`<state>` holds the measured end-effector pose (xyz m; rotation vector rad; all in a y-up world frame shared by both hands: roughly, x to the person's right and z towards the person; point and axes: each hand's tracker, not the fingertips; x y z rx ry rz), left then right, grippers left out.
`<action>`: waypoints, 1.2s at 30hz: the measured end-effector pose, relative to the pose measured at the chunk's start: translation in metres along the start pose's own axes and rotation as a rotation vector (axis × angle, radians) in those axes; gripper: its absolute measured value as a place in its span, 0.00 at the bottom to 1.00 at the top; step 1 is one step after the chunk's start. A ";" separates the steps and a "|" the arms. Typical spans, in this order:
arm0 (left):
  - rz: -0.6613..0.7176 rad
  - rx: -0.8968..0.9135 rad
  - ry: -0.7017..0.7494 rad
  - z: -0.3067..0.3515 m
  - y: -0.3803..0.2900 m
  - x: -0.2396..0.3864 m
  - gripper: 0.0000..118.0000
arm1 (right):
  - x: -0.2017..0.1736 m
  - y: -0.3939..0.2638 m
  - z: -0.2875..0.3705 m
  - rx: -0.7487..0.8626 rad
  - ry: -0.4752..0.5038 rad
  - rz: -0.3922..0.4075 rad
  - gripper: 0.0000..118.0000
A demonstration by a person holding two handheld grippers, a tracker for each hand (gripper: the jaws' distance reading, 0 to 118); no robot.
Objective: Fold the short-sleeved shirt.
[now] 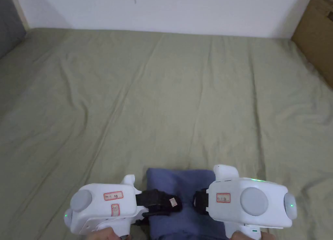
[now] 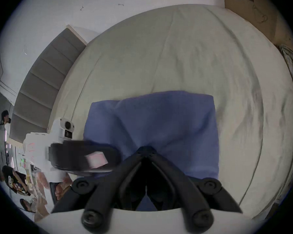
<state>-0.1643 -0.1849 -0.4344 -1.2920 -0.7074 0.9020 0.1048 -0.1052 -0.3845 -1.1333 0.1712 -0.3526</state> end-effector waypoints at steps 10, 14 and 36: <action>0.015 0.012 -0.007 0.040 0.002 0.004 0.26 | -0.022 -0.004 0.061 0.250 -0.064 0.060 0.00; -0.054 0.046 0.118 0.088 0.006 0.000 0.26 | -0.050 -0.008 0.098 0.526 -0.135 0.123 0.00; -0.396 0.145 1.268 0.299 0.057 -0.040 0.26 | -0.177 -0.028 0.083 0.758 -0.188 0.325 0.00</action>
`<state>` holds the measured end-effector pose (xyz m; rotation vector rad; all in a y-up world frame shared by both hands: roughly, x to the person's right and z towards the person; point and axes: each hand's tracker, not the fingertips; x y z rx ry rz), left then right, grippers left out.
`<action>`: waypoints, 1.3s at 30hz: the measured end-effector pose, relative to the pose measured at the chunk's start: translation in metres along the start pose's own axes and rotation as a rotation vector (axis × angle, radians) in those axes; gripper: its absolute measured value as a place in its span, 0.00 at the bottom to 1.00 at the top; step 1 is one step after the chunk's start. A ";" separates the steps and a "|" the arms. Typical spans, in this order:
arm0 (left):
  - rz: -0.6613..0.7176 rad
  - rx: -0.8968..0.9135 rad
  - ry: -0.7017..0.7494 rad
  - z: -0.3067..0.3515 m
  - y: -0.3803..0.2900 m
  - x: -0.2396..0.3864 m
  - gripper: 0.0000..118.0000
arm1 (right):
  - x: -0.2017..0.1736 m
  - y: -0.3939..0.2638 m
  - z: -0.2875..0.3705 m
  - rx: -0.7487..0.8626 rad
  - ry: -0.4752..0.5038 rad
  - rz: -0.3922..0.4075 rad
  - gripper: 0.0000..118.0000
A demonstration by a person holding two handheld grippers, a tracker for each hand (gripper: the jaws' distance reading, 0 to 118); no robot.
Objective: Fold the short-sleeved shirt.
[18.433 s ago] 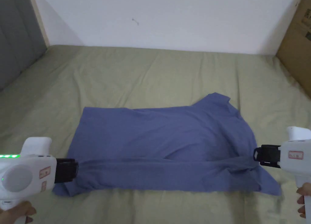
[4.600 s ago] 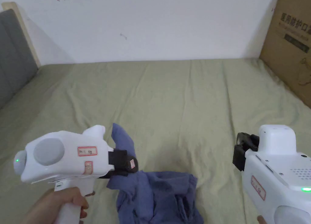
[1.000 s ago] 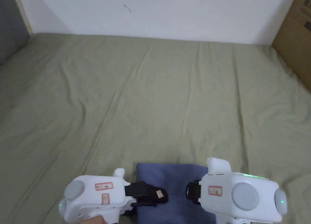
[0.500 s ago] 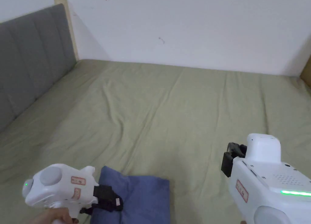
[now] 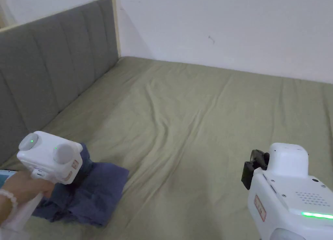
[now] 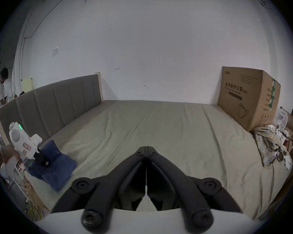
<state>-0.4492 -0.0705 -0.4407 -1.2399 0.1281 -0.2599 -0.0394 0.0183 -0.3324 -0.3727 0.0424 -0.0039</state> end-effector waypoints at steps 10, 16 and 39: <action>0.061 0.053 0.116 0.002 -0.014 0.008 0.95 | 0.001 -0.009 -0.009 -0.053 -0.008 0.005 0.00; 0.184 0.220 -0.081 0.052 -0.019 0.030 0.86 | 0.009 -0.009 -0.003 -0.058 0.001 0.002 0.00; 0.160 0.963 -0.123 0.263 -0.059 0.272 0.00 | 0.113 0.020 0.071 0.067 -0.110 -0.061 0.00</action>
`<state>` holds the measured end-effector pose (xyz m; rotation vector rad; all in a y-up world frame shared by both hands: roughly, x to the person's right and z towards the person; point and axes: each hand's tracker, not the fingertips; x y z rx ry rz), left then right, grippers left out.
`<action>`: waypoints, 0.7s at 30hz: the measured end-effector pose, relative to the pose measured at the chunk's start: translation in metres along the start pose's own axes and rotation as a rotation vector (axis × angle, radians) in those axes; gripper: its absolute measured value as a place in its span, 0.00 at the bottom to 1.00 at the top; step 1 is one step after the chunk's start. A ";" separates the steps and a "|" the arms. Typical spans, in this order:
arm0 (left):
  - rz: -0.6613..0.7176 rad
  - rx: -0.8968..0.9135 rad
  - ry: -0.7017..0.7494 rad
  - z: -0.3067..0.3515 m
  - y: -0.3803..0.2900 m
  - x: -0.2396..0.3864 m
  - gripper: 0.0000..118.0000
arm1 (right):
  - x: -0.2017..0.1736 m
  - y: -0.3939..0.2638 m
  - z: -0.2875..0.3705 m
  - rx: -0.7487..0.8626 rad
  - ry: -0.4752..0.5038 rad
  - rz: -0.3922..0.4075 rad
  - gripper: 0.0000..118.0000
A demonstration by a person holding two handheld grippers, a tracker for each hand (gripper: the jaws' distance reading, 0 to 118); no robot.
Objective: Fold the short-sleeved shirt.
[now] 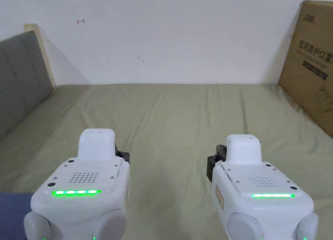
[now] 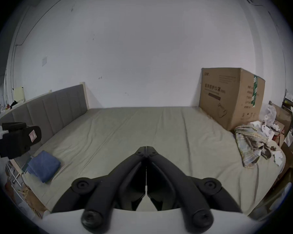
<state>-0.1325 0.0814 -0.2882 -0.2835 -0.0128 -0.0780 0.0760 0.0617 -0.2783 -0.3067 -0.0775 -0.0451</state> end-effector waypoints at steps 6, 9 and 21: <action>-0.065 0.114 -0.005 0.016 0.031 0.029 0.00 | 0.020 0.040 0.013 0.124 -0.054 0.008 0.00; -0.082 0.157 -0.023 0.022 0.041 0.039 0.00 | 0.025 0.053 0.018 0.168 -0.081 0.021 0.00; -0.001 0.197 -0.057 0.033 0.049 0.034 0.37 | 0.026 0.057 0.027 0.206 -0.079 0.032 0.25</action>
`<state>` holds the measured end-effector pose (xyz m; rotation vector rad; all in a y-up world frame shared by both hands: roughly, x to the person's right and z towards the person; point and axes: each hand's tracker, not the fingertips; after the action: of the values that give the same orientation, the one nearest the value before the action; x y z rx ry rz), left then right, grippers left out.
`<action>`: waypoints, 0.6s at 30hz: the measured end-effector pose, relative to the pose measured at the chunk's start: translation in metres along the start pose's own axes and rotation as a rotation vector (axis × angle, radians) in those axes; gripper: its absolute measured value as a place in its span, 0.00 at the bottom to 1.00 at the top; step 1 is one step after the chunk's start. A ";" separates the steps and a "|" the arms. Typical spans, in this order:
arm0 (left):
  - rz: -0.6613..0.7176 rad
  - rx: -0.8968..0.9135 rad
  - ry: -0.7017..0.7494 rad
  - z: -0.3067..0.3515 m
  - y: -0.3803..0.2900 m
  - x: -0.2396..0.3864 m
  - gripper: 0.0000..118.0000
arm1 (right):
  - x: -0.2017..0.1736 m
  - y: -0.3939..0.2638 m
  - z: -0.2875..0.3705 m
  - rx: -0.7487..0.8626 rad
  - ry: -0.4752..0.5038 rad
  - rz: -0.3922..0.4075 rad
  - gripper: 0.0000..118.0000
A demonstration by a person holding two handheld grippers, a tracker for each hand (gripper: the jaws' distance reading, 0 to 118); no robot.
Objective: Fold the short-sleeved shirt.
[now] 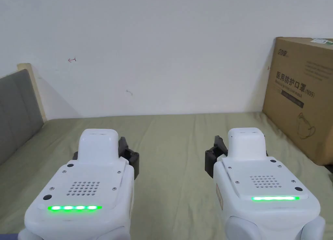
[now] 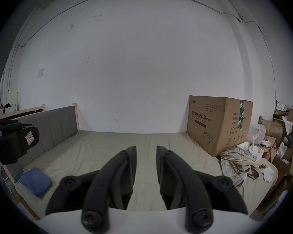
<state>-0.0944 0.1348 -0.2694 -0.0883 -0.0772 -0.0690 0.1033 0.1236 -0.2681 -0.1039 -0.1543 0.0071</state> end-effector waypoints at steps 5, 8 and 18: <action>0.011 -0.017 0.001 0.000 -0.002 -0.005 0.94 | -0.001 -0.001 0.001 0.012 0.000 0.000 0.59; -0.010 -0.004 0.036 0.002 -0.003 -0.004 0.94 | -0.003 0.000 0.002 0.010 0.003 0.003 0.66; -0.011 -0.006 0.052 0.012 -0.001 -0.003 0.94 | -0.002 -0.004 0.006 0.019 0.027 -0.008 0.76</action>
<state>-0.0985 0.1353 -0.2581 -0.0917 -0.0259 -0.0827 0.1009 0.1201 -0.2622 -0.0840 -0.1280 -0.0004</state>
